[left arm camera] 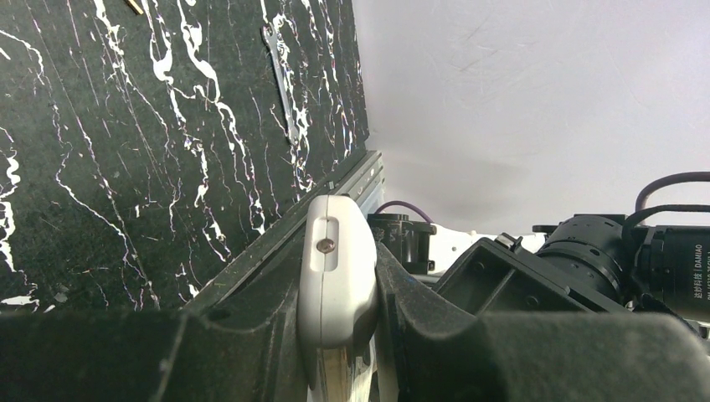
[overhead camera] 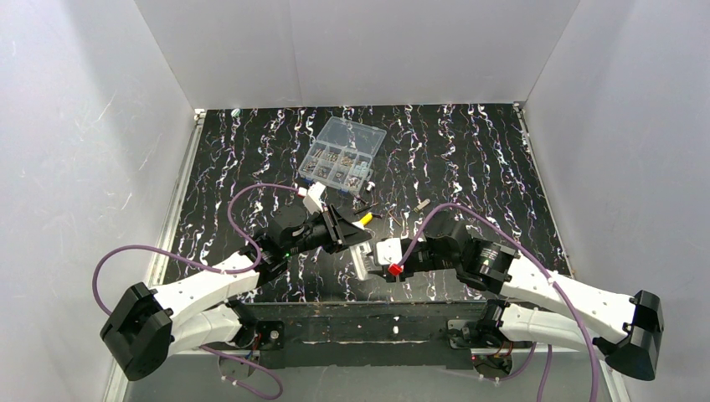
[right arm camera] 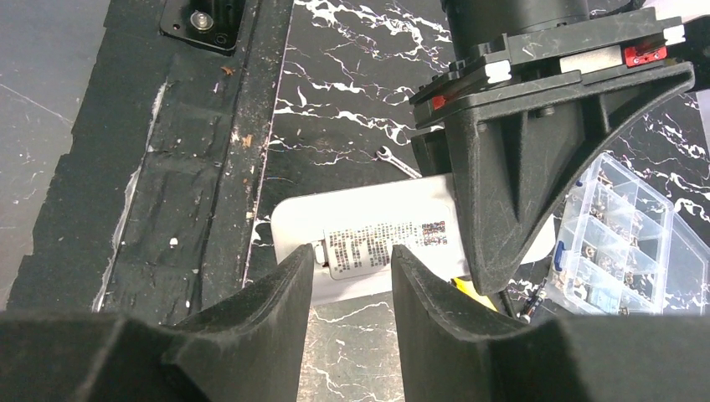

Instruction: Load the batteries into the remote control

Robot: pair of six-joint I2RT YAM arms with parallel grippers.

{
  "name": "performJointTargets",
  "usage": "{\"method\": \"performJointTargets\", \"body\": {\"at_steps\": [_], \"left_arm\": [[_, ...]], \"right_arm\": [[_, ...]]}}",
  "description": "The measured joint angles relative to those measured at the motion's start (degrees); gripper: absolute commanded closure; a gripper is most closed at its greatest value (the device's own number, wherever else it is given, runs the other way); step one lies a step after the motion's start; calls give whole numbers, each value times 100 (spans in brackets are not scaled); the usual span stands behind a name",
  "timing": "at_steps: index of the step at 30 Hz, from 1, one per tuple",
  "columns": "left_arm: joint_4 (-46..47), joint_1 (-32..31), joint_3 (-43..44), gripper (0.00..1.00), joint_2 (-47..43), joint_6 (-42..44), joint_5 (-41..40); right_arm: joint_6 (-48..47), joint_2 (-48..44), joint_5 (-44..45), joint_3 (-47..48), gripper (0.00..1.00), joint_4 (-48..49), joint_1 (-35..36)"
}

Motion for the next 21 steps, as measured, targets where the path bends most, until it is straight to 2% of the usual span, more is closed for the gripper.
{"method": "performJointTargets", "body": {"at_steps": [21], "left_arm": [[57,48,0,100,24,-13,-168]], "right_arm": [[-20,-105,468,-179,55,280,52]]}}
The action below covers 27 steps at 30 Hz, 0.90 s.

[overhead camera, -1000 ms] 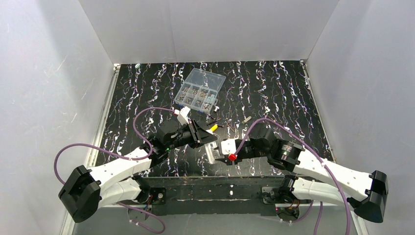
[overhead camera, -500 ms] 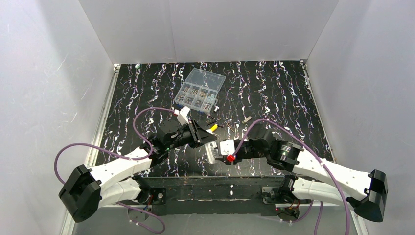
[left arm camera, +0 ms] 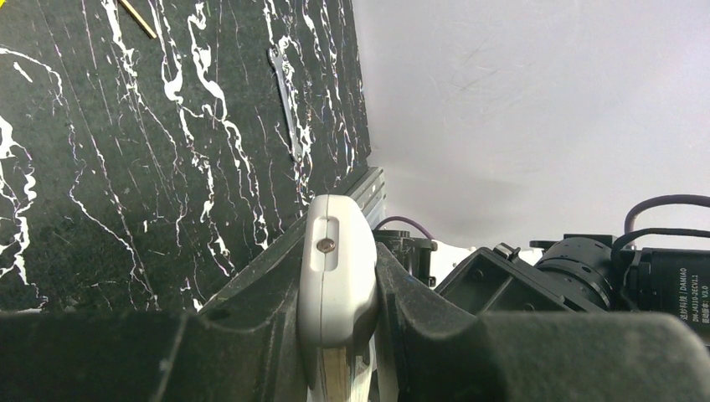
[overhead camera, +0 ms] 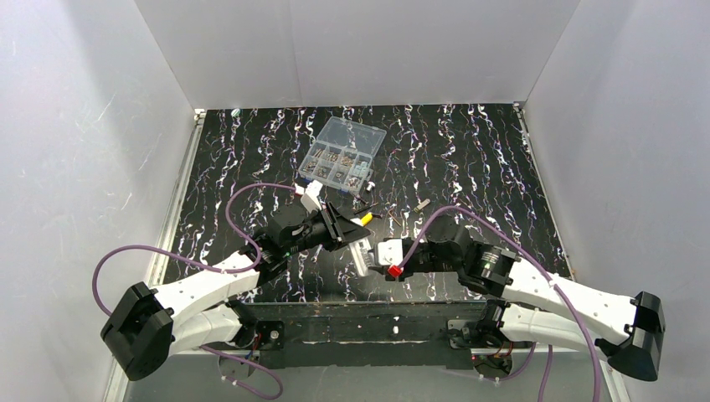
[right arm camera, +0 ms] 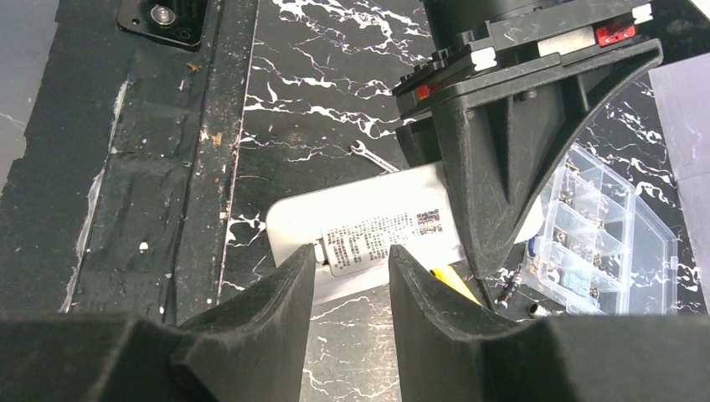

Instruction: Load the batteries into the remote control

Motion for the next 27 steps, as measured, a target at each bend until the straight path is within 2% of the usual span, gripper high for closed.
{"method": "performJointTargets", "body": {"at_steps": [27], "left_arm": [[321,0,0,100,168,-146,-61]], "right_arm": [[87,-457,413,-229,55,170,9]]}}
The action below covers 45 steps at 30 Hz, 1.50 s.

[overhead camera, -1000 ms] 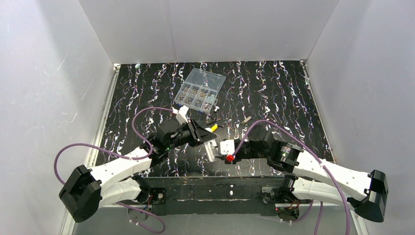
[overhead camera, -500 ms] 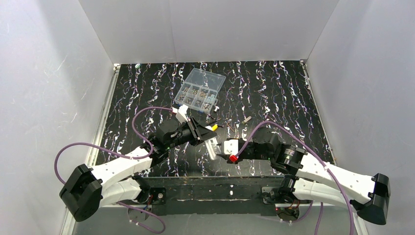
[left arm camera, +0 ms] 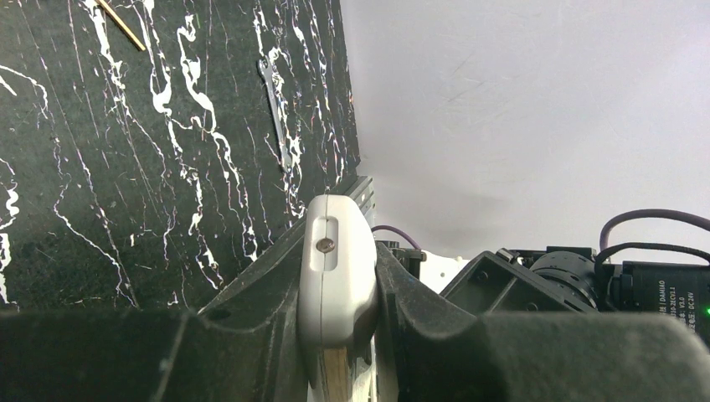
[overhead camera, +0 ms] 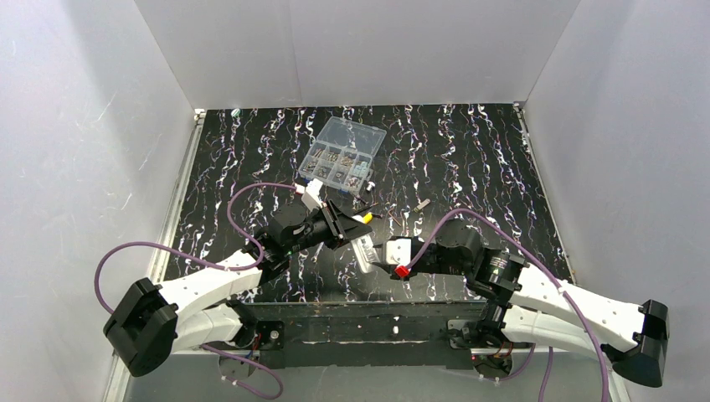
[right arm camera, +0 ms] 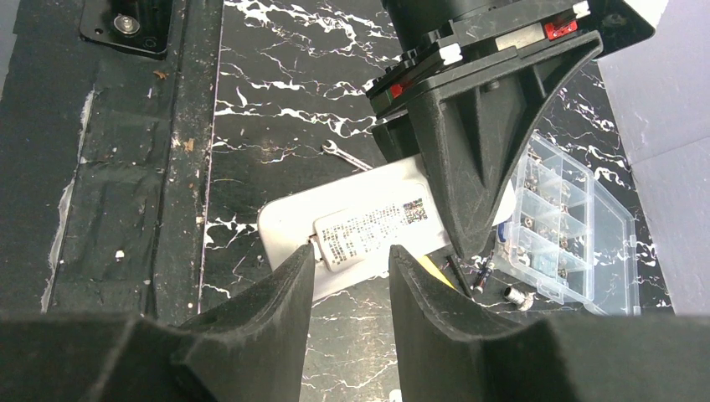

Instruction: Load the batteries into the remote control

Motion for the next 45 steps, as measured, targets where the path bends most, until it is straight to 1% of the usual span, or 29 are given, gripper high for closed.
{"method": "performJointTargets", "body": {"at_steps": [15,24,32,35,37,41,45], "left_arm": [[7,0,0,100,76,0,2],[42,-2,0,100,125,0,20],[46,-2,0,100,129,0,20],[48,-2,-11,100,129,2,-4],[48,-2,-13,100,129,0,-28],[55,-2,-13,100,129,2,-72],[83,-2,-13,100,146,4,-90]], "right_arm": [[7,-131,7,-96,54,55,-2],[48,-186,-85,-101,39,92,-2],[236,-374,-308,-245,35,83,-4],[608,-514,-229,-278,31,96,-4],[1027,-627,-46,-280,30,166,-4],[2214,-772,466,-280,30,433,-4],[3663,-675,1102,-192,30,282,-4]]}}
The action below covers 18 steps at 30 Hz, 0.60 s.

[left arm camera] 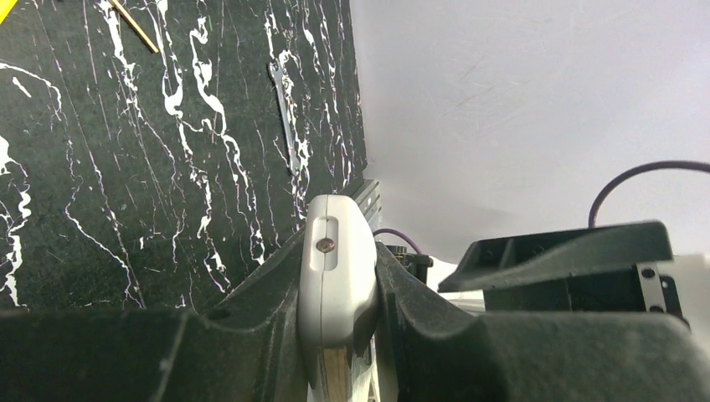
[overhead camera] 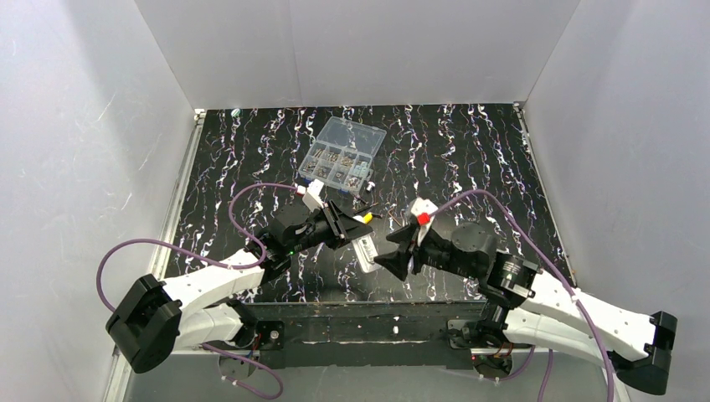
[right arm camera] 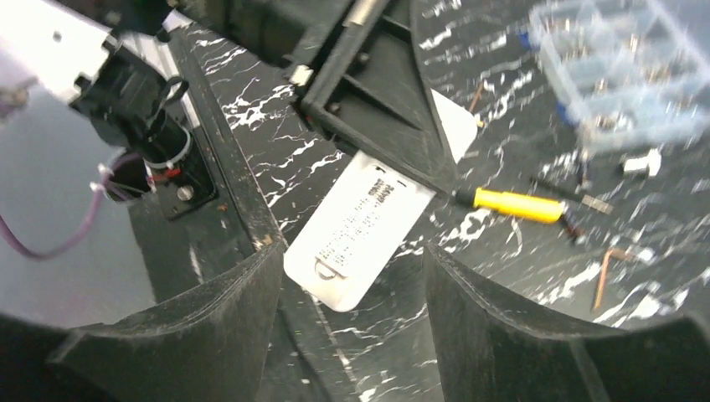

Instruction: Load the batteries into the remote control

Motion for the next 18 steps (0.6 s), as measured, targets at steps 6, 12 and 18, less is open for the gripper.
{"method": "performJointTargets", "body": {"at_steps": [6,12,18], "left_arm": [[2,0,0,100,15,0,0],[0,0,0,100,15,0,2],[-22,0,0,100,13,15,2]], "right_arm": [[1716,765,684,929,29,-1097,-2],[2651,1215,885,1429,28,-1676,-2],[3032,1567,828,1606,28,-2094,-2]]}}
